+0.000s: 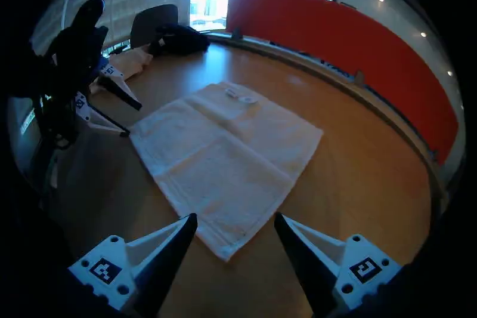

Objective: Fold towel

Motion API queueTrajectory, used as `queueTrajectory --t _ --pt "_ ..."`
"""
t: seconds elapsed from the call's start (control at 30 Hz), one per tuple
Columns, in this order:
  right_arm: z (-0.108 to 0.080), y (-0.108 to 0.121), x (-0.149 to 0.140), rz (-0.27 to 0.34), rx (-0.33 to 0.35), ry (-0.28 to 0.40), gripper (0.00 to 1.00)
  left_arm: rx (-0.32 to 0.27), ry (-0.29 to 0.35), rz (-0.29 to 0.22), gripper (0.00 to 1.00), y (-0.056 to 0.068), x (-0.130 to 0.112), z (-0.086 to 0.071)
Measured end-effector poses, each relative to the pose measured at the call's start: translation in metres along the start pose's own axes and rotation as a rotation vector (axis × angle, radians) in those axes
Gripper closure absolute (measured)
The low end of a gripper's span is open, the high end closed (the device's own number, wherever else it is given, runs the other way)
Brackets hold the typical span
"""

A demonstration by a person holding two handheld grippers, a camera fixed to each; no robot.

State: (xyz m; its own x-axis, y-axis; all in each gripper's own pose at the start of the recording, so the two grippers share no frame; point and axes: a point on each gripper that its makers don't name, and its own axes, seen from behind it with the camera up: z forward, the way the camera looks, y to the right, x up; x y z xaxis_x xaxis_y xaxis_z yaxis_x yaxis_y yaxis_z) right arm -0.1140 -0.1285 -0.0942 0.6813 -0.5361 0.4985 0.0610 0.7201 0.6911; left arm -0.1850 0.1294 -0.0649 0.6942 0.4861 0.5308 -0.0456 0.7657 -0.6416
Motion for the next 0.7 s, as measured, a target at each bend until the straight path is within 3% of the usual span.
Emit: queueTrajectory --t 0.47,0.7 --pt "0.008 0.001 -0.025 0.009 0.031 -0.061 0.01 -0.025 -0.057 -0.01 0.07 0.008 -0.012 0.013" --pt "0.01 0.002 -0.031 0.007 0.037 -0.074 0.01 -0.015 -0.056 -0.005 0.07 0.009 -0.012 0.014"
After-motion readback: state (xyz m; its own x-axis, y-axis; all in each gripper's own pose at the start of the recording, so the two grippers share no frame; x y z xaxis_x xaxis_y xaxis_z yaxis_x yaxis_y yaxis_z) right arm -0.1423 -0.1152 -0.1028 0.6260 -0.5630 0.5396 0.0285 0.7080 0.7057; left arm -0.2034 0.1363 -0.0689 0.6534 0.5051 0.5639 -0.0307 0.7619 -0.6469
